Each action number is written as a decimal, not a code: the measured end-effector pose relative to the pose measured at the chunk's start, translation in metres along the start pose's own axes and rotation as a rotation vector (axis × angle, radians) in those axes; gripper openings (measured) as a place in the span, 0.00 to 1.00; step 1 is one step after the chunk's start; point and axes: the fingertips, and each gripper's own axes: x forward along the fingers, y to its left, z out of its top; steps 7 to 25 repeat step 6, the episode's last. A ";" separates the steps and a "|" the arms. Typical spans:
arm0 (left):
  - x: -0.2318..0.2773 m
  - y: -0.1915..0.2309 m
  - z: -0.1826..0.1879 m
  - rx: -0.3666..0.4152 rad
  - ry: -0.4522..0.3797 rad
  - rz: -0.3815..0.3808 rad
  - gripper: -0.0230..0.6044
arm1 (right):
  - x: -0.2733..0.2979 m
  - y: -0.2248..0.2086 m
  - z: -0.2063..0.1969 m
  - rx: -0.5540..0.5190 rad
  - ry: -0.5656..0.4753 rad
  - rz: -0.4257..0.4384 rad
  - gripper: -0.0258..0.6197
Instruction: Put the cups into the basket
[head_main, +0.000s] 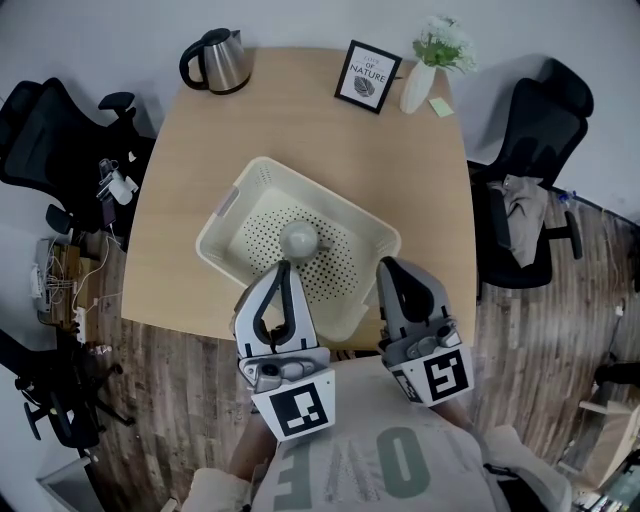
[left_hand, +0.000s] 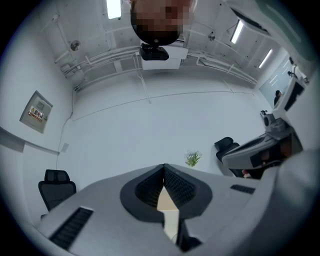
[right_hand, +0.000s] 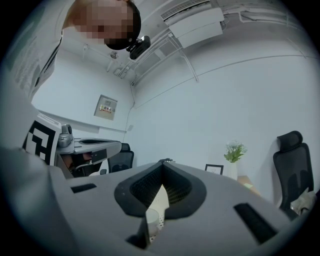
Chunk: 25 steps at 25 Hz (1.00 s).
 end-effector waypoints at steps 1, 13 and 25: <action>0.000 0.000 0.000 0.005 -0.004 -0.001 0.05 | 0.000 0.000 -0.001 -0.001 0.002 0.000 0.04; 0.002 0.000 -0.001 0.009 -0.004 -0.003 0.05 | -0.001 -0.001 -0.005 -0.002 0.012 -0.002 0.04; 0.002 0.000 -0.001 0.009 -0.004 -0.003 0.05 | -0.001 -0.001 -0.005 -0.002 0.012 -0.002 0.04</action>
